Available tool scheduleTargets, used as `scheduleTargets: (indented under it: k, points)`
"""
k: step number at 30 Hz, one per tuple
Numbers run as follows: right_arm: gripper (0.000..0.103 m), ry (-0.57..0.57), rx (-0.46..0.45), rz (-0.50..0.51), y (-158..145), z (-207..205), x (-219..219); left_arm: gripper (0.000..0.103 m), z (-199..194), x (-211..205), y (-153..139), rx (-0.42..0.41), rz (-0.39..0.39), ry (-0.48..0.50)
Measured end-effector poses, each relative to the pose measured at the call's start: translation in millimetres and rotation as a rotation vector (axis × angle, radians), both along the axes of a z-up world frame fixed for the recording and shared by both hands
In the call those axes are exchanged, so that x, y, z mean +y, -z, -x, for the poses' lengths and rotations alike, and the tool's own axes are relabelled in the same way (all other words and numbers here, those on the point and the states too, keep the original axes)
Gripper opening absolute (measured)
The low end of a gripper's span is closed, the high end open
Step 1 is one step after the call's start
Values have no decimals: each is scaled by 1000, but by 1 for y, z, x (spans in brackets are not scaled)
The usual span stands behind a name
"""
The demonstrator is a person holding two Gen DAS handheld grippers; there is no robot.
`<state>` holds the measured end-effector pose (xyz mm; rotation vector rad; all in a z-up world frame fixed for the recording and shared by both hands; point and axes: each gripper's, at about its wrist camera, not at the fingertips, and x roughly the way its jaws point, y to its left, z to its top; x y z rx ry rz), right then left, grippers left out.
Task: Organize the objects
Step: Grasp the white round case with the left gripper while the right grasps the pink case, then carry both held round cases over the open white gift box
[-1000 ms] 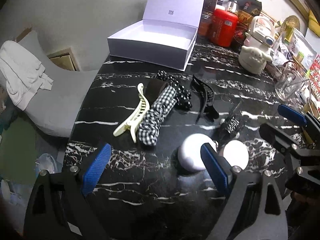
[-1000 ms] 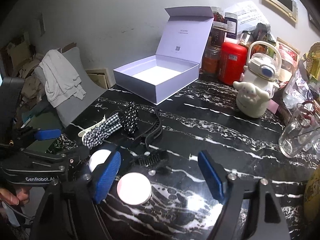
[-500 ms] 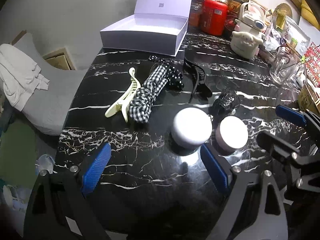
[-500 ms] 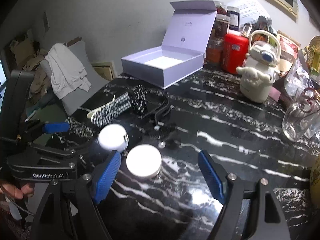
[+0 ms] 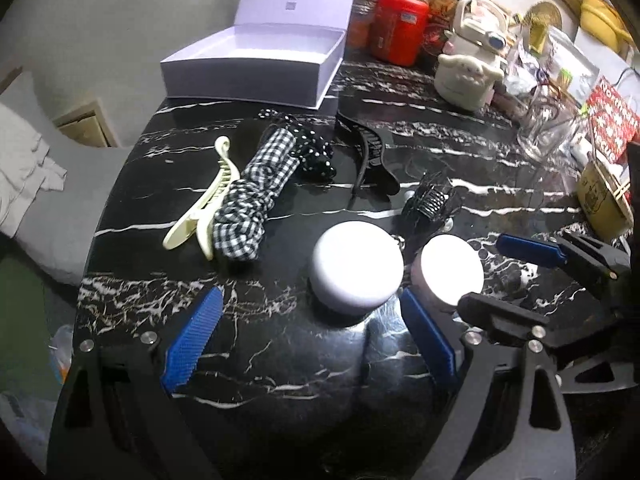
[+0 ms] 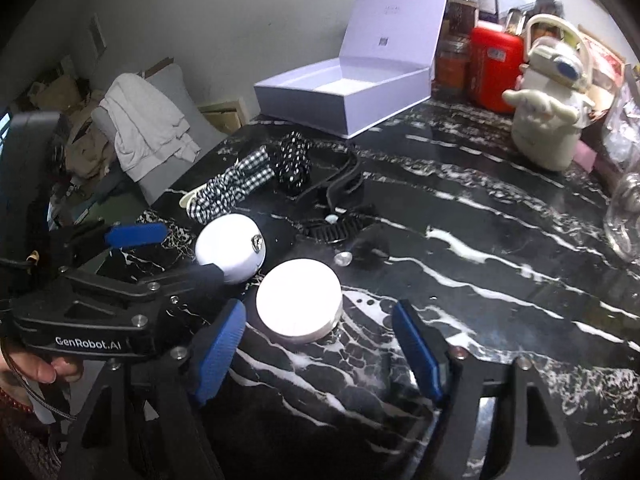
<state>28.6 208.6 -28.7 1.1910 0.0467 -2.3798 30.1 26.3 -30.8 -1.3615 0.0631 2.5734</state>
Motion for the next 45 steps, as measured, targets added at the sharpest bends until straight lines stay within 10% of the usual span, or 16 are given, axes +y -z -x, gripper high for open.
scheduleTargets:
  k: [11,32,37,45]
  points:
    - [53,-108,-17,1,8,15,-10,75,19,6,6,-43,-64,61]
    - [54,-107,-21,-17,10,16,4,72,29,30,11,-48,-12,127]
    - [53,-99,-22,-16,11,14,4,50,30,32,11,-32,3,125]
    - [53,-85,-30,16,7,9,9,49,25,29,8,-54,-1,94]
